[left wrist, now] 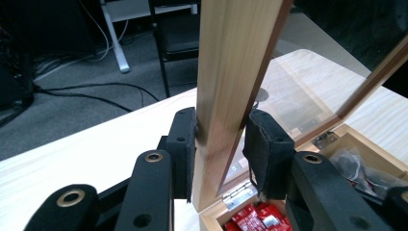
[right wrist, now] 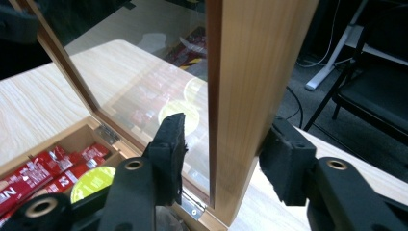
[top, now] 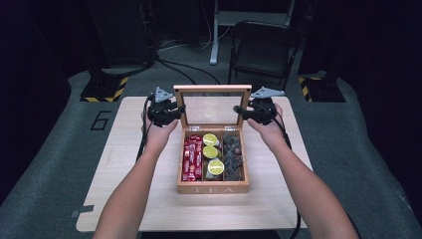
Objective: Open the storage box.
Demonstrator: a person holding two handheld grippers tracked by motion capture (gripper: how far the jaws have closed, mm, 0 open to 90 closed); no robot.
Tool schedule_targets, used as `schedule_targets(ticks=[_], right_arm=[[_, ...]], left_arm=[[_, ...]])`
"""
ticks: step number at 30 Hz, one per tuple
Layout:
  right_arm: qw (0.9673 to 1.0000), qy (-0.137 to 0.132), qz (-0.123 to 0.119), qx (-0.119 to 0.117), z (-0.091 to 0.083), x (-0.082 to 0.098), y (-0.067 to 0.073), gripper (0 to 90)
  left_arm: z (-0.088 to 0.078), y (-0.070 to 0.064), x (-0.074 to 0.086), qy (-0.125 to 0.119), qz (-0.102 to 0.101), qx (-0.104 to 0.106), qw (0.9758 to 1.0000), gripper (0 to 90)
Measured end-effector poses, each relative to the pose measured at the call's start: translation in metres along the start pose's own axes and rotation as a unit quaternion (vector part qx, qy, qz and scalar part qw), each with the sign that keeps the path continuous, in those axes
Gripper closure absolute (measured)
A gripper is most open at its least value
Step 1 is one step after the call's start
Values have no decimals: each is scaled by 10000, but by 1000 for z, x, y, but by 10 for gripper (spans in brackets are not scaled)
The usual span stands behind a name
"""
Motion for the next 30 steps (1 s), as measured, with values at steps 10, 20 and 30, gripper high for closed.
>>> schedule_targets(ticks=[10,20,30], right_arm=[[9993,119,358,-56,13,16,-7,512],[9986,112,514,-61,18,21,-11,543],[9987,136,500,-22,26,24,-14,558]], left_arm=[[5,4,0,-104,-161,39,9998,646],[10,8,0,-185,-313,99,9993,642],[17,8,4,-37,-298,25,9995,638]])
Point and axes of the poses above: each handheld gripper's, and its own axes: z roughly forward along the jaws, x roughly out of its underside, y roughly to its left, the point moved 8 cm from there along z, roughly forward along the jaws, and after that the axes turned 6 degrees about z, right-handed, at the moved point
